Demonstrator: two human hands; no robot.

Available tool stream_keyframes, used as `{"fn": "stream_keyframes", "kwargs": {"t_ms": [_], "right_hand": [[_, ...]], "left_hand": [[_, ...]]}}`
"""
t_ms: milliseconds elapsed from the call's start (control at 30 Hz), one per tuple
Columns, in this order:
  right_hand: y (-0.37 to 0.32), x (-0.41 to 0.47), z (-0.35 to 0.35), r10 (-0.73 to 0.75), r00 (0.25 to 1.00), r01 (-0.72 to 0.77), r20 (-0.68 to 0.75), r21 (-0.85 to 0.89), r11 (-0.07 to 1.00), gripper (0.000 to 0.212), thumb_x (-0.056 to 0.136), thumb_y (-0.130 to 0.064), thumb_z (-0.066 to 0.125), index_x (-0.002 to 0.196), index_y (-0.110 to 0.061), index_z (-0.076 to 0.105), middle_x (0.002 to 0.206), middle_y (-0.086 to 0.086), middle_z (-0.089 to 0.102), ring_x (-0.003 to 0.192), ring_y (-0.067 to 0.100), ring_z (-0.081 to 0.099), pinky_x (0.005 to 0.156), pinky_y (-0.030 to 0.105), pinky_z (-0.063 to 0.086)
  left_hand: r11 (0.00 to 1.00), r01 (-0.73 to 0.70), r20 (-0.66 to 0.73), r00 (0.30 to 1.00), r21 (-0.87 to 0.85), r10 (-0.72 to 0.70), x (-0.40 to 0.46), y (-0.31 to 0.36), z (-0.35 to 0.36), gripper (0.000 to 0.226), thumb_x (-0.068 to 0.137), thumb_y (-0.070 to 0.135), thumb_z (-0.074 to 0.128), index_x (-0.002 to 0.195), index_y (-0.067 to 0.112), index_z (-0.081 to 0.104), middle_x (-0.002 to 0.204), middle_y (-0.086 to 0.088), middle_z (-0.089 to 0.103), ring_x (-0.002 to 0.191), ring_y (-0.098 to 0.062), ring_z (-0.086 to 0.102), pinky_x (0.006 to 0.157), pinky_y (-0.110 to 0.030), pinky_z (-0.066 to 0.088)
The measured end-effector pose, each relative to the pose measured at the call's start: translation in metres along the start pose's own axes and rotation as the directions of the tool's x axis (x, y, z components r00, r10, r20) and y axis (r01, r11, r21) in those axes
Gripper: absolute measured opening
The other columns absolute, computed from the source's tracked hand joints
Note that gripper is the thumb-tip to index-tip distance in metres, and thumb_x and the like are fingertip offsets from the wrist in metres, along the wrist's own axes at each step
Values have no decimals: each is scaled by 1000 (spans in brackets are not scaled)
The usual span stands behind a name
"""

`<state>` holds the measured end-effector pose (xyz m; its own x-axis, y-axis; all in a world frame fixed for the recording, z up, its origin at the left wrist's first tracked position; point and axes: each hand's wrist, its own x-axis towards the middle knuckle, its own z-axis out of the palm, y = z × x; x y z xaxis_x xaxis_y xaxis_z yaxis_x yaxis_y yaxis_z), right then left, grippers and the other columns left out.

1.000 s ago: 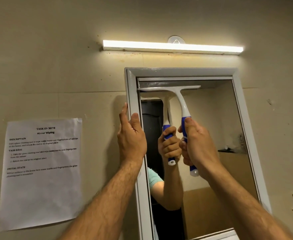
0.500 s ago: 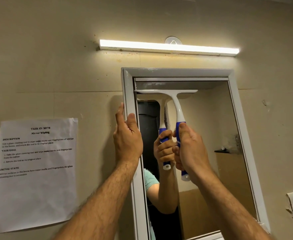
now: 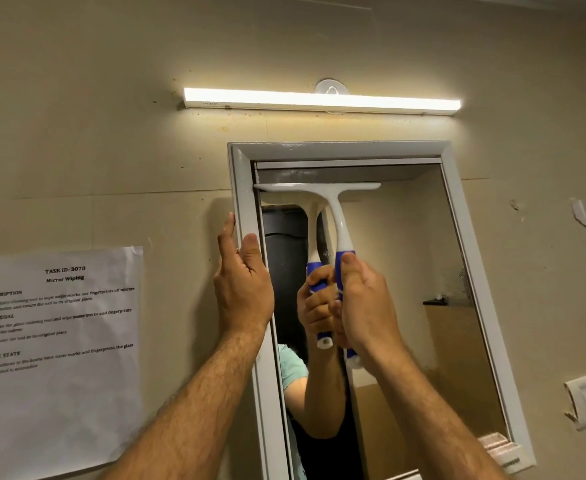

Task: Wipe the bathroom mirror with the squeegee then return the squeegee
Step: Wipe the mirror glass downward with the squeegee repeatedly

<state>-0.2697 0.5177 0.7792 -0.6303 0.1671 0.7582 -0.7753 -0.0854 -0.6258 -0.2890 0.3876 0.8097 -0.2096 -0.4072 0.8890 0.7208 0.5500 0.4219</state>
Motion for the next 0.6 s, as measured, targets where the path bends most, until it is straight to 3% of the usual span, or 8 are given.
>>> {"fn": "stream_keyframes", "kwargs": {"t_ms": [100, 200, 233, 300, 433, 500, 567, 600], "right_hand": [[16, -19, -11, 41, 999, -41, 1, 40, 998, 49, 96, -48, 39, 88, -7, 64, 67, 3, 61, 58, 16, 56, 58, 34, 48], [16, -38, -17, 142, 974, -196, 178, 336, 921, 44, 96, -46, 47, 96, -4, 62, 67, 8, 59, 53, 14, 56, 50, 25, 49], [12, -39, -18, 133, 973, -193, 189, 342, 920, 43, 94, -45, 48, 96, -4, 62, 67, 8, 58, 53, 14, 55, 50, 24, 48], [-1, -30, -16, 75, 990, -105, 120, 263, 959, 39, 101, -36, 41, 79, -10, 62, 57, 0, 58, 47, 8, 53, 45, 19, 45], [-21, -4, -12, -25, 1000, 25, 9, -5, 1000, 46, 103, -37, 35, 64, -25, 56, 42, -12, 52, 35, 2, 47, 37, 14, 37], [-22, -8, -12, 10, 999, -10, 32, -10, 1000, 45, 103, -37, 35, 65, -25, 56, 43, -11, 52, 34, 3, 47, 37, 14, 37], [-19, -24, -15, 45, 998, -47, 40, 44, 998, 46, 104, -30, 34, 65, -21, 55, 46, -8, 52, 36, 1, 48, 36, 14, 39], [-15, -33, -18, 51, 997, -54, 52, 52, 997, 46, 105, -27, 33, 64, -21, 55, 48, -7, 52, 36, 1, 48, 36, 12, 39]], "left_hand": [[1000, 1, 1, 1000, -5, -1, 0, -1, 1, 45, 104, 37, 33, 148, 31, 29, 81, 32, 38, 65, 0, 54, 45, -4, 41], [1000, -9, 7, 1000, -15, 9, 0, 0, -1, 46, 103, 40, 31, 149, 32, 28, 82, 28, 44, 69, -10, 63, 51, -16, 47], [1000, -9, 7, 1000, -16, 9, 1, 0, -2, 46, 103, 40, 31, 149, 31, 28, 84, 28, 44, 69, -6, 63, 51, -14, 46], [1000, -5, 8, 1000, -21, 5, 0, 1, -2, 45, 104, 37, 32, 148, 30, 29, 82, 31, 40, 65, 8, 59, 48, -6, 42], [1000, 6, 4, 1000, -14, -6, -1, 4, -4, 44, 105, 35, 33, 148, 30, 30, 75, 28, 36, 58, 5, 55, 48, -11, 42], [1000, 0, 14, 1000, -28, 0, 0, 3, -4, 46, 104, 38, 32, 149, 31, 29, 93, 28, 49, 69, 12, 59, 52, -7, 46], [999, 0, 26, 1000, -36, 1, 1, 0, -4, 49, 101, 46, 29, 149, 37, 25, 133, 13, 53, 95, -8, 66, 65, -19, 54], [999, 3, 31, 1000, -40, -2, 0, 0, -4, 49, 101, 47, 28, 149, 37, 25, 145, 6, 46, 109, -16, 62, 71, -16, 51]]}}
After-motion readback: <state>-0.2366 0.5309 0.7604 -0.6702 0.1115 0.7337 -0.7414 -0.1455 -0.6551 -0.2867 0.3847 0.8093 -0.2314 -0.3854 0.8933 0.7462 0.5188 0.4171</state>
